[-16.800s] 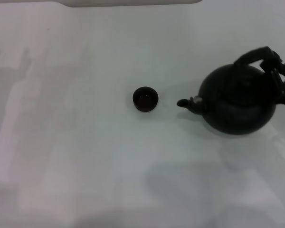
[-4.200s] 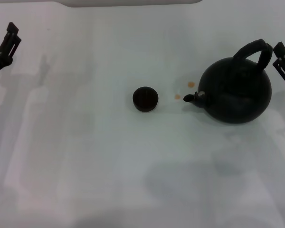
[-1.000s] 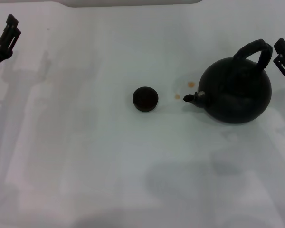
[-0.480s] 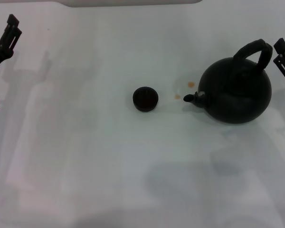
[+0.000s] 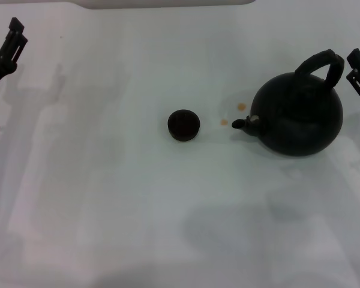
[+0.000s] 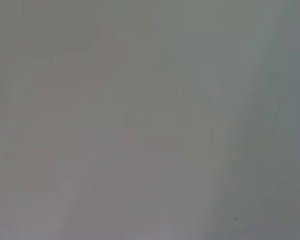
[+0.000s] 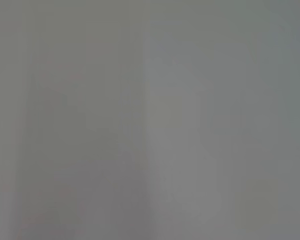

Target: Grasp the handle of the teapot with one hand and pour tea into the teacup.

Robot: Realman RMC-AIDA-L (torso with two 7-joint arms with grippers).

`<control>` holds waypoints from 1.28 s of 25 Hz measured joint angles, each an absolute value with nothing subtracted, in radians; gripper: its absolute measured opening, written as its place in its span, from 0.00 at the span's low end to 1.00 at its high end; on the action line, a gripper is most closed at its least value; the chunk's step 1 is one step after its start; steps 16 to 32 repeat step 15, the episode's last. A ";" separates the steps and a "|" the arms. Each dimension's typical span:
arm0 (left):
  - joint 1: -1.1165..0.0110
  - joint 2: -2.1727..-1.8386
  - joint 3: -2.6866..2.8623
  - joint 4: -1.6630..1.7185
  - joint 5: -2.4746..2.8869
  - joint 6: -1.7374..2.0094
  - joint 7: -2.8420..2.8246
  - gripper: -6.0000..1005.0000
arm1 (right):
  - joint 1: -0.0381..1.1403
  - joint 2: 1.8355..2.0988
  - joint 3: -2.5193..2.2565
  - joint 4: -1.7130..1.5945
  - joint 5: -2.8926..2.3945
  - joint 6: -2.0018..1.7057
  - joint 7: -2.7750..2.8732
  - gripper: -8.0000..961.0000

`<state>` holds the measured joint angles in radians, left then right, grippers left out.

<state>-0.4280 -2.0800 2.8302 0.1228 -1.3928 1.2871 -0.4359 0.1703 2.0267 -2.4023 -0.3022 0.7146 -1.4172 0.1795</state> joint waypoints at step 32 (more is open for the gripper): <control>-0.429 -2.079 2.830 0.123 -1.393 1.288 -0.440 0.86 | 0.172 2.026 -2.399 -0.302 0.714 -1.417 0.180 0.91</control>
